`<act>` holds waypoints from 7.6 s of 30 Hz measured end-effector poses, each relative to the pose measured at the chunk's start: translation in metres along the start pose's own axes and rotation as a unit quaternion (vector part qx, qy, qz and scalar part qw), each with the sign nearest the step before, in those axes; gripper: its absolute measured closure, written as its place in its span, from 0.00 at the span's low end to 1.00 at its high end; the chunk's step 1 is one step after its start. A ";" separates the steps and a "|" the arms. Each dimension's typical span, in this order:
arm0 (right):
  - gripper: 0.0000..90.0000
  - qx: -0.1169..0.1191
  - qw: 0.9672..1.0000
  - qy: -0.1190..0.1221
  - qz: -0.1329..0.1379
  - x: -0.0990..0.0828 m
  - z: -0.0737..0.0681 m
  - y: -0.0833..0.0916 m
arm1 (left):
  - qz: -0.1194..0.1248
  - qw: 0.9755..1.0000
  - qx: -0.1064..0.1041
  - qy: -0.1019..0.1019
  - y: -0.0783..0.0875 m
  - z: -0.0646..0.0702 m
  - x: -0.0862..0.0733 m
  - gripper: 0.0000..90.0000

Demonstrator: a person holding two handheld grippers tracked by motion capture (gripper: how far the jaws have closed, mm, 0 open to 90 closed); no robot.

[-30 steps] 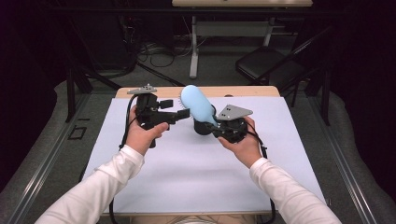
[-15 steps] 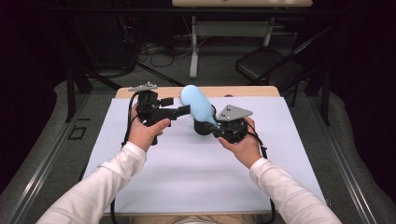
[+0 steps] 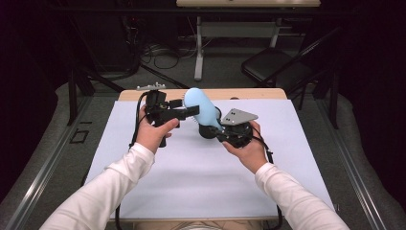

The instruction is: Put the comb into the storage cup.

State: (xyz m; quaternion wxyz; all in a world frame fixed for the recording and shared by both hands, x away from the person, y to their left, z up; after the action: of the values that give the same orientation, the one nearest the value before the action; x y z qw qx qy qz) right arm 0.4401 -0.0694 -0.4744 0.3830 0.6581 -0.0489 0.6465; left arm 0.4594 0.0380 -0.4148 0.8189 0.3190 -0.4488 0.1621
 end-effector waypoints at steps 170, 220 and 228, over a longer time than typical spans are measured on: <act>0.77 0.008 1.000 -0.012 -0.007 -0.010 -0.011 -0.013 | -0.058 0.990 -0.008 0.125 -0.022 -0.002 -0.004 0.55; 0.54 0.006 0.999 -0.031 -0.006 -0.013 -0.011 -0.015 | -0.064 0.989 0.010 0.129 -0.025 -0.004 0.003 0.55; 0.45 0.000 1.000 -0.027 -0.006 -0.014 -0.007 -0.014 | -0.062 0.990 0.013 0.130 -0.024 -0.005 0.004 0.56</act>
State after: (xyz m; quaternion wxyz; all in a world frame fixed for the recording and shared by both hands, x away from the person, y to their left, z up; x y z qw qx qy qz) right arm 0.4397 -0.0614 -0.4939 0.3855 0.6756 -0.0552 0.6260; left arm 0.4781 0.0232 -0.4226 0.8746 0.3330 -0.3159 0.1562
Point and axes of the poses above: each handheld gripper's, and its own axes: y roughly backward along the jaws, x roughly out of its top, z roughly to its right, the point moved 10 cm from there along -y, roughly forward along the jaws, and after that the axes turned 8 degrees about x, right-handed, at the moved point
